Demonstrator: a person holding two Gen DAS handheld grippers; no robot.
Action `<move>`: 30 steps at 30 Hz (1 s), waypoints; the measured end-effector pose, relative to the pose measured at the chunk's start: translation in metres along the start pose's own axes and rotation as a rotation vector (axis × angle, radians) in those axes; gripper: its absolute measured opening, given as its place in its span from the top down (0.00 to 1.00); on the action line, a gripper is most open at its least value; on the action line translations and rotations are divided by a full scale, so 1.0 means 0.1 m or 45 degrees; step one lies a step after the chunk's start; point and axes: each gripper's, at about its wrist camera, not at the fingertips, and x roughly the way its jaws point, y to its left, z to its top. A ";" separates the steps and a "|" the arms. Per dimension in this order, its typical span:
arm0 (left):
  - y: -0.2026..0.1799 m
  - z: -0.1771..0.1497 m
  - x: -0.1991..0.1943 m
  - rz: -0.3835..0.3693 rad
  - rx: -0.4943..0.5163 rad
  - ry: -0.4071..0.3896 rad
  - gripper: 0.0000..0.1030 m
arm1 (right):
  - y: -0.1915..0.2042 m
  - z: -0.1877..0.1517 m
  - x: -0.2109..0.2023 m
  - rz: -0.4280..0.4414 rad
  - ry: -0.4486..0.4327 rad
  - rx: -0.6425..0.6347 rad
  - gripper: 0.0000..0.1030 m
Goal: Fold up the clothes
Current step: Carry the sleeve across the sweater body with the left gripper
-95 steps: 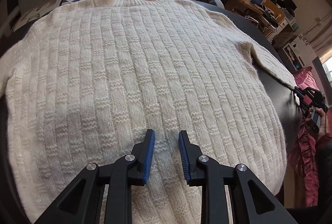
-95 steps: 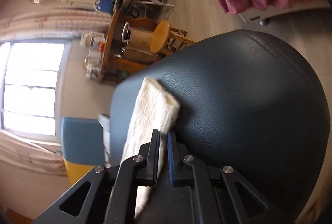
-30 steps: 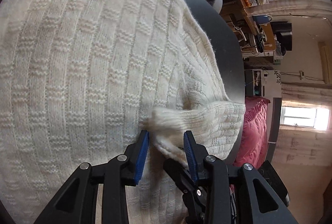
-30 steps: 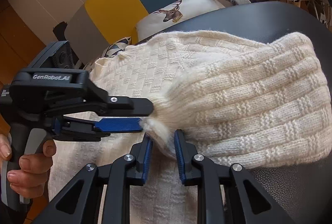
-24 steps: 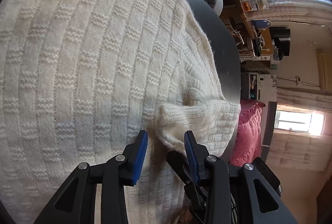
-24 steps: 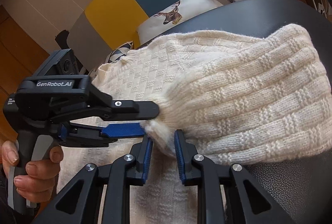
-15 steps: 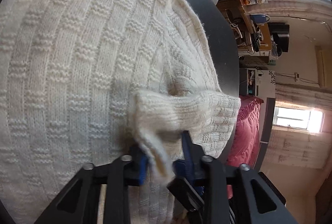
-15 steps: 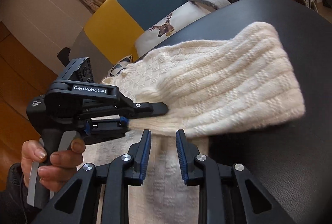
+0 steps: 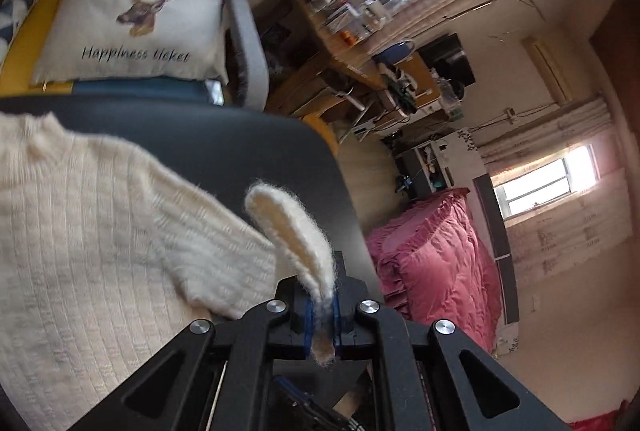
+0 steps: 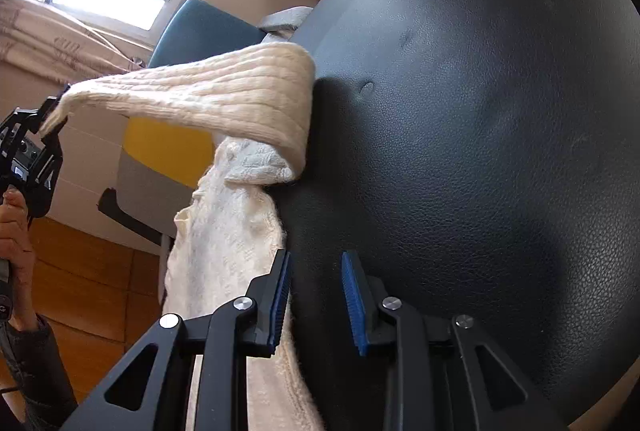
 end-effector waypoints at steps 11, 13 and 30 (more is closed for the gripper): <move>-0.24 0.53 -0.98 0.062 0.145 -0.238 0.93 | -0.01 0.14 0.39 0.481 0.038 0.538 0.69; -0.09 0.53 -1.15 0.070 0.137 -0.261 0.93 | 0.08 0.19 0.49 0.541 0.033 0.591 0.63; 1.31 0.04 -1.89 0.119 -0.025 -0.315 0.93 | 0.39 0.21 1.44 0.654 -0.036 1.059 0.21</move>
